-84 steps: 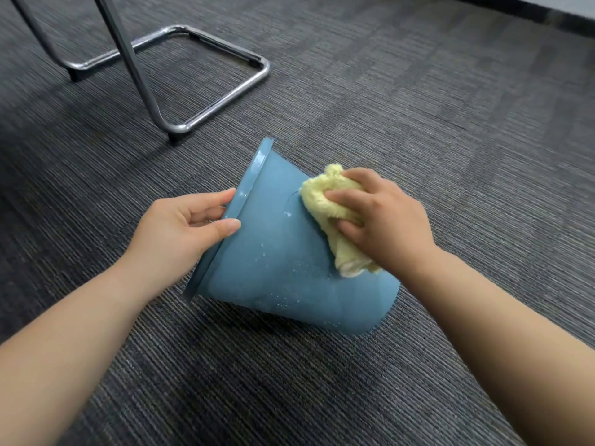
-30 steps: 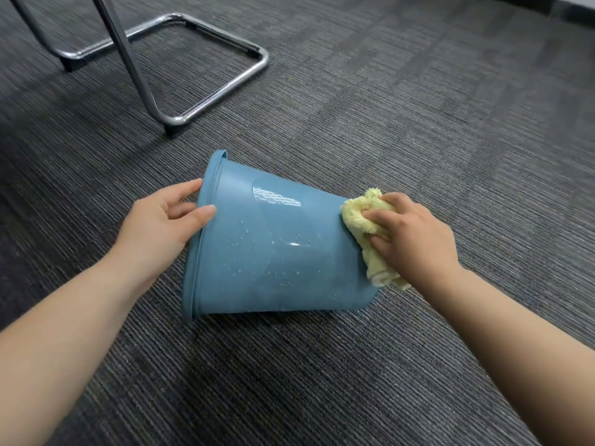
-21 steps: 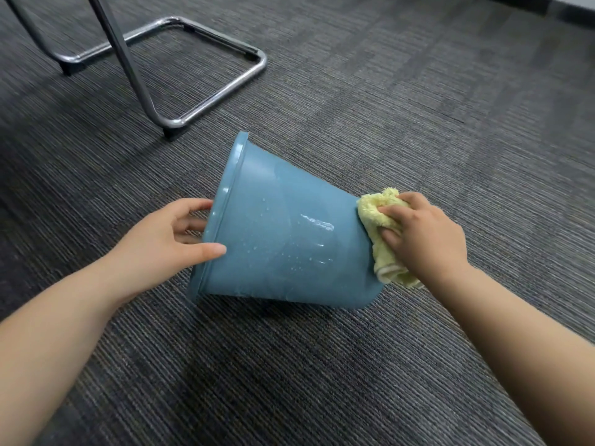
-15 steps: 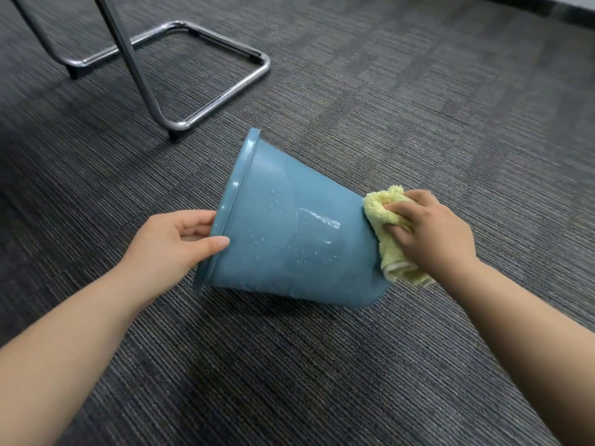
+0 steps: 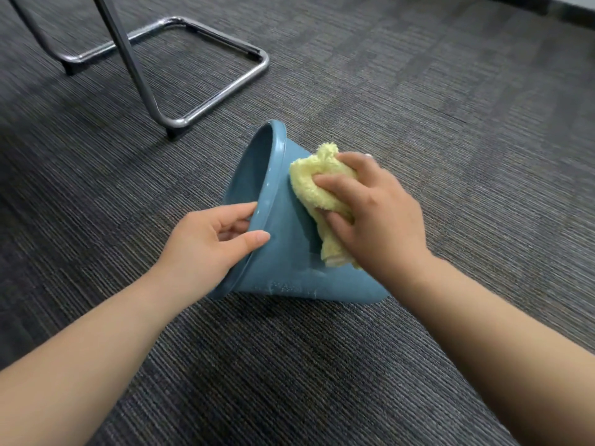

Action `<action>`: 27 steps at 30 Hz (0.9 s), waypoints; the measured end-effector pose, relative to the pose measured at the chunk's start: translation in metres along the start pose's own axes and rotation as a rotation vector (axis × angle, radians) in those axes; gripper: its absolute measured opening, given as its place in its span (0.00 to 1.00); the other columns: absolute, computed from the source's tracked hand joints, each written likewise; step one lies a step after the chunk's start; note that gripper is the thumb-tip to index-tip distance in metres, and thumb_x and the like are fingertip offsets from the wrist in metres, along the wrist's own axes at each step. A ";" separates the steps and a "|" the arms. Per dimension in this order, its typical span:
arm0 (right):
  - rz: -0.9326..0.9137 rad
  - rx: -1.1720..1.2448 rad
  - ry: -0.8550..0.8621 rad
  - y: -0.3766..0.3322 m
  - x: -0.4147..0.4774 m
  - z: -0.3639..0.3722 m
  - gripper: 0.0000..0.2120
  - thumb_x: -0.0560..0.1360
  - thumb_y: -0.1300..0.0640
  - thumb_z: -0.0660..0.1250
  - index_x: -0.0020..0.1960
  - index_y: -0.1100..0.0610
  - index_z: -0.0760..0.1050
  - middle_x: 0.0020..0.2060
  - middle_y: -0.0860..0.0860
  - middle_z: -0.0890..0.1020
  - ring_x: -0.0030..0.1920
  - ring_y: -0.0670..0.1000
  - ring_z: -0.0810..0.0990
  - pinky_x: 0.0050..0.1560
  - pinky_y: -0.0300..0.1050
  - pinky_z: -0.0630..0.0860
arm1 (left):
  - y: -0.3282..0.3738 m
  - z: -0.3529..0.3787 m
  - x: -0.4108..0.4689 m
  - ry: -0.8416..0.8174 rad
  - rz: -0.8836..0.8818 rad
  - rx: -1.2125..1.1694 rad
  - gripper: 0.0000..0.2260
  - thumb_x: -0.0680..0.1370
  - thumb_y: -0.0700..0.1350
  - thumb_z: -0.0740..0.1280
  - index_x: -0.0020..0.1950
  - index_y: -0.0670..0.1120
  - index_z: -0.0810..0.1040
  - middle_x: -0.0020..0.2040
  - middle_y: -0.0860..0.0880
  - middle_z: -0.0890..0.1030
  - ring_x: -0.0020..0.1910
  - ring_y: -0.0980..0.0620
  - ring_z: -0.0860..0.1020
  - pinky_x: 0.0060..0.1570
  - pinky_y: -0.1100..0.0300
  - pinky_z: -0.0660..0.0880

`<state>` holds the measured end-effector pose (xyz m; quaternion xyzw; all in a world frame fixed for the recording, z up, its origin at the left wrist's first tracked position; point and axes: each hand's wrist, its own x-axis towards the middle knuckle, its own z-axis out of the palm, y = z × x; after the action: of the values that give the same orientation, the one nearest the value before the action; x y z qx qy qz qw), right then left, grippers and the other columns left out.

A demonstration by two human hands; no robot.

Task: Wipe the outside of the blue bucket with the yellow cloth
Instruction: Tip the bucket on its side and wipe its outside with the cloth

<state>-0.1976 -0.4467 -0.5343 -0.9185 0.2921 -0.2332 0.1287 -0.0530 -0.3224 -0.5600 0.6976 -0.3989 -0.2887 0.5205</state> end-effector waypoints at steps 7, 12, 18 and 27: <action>-0.264 0.008 -0.104 -0.019 -0.012 0.008 0.13 0.61 0.60 0.73 0.46 0.54 0.81 0.51 0.59 0.82 0.39 0.62 0.80 0.31 0.47 0.76 | -0.004 -0.011 -0.003 0.002 -0.028 -0.016 0.15 0.69 0.36 0.67 0.44 0.58 0.78 0.31 0.64 0.82 0.36 0.62 0.79 0.43 0.70 0.76; 0.046 -0.075 -0.071 0.011 0.002 0.010 0.13 0.69 0.55 0.68 0.54 0.50 0.77 0.62 0.54 0.74 0.56 0.58 0.74 0.39 0.44 0.67 | -0.005 -0.012 -0.002 -0.013 -0.027 -0.042 0.16 0.70 0.36 0.67 0.42 0.59 0.78 0.32 0.65 0.82 0.35 0.66 0.80 0.38 0.74 0.74; -0.025 -0.057 -0.056 0.010 -0.017 0.009 0.16 0.60 0.62 0.75 0.48 0.54 0.80 0.55 0.60 0.79 0.48 0.64 0.78 0.33 0.51 0.76 | -0.007 -0.011 -0.001 -0.018 -0.021 -0.049 0.17 0.69 0.35 0.68 0.41 0.60 0.78 0.31 0.64 0.82 0.34 0.65 0.80 0.37 0.74 0.74; -0.163 -0.077 -0.223 0.016 -0.035 0.015 0.19 0.56 0.60 0.77 0.46 0.53 0.81 0.52 0.59 0.81 0.40 0.61 0.80 0.31 0.48 0.77 | -0.009 -0.023 0.001 0.009 -0.053 -0.040 0.16 0.71 0.34 0.65 0.41 0.57 0.77 0.27 0.65 0.81 0.32 0.68 0.78 0.31 0.76 0.72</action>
<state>-0.2232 -0.4372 -0.5655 -0.9637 0.2093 -0.1280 0.1057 -0.0310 -0.3105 -0.5620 0.6984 -0.3723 -0.3072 0.5285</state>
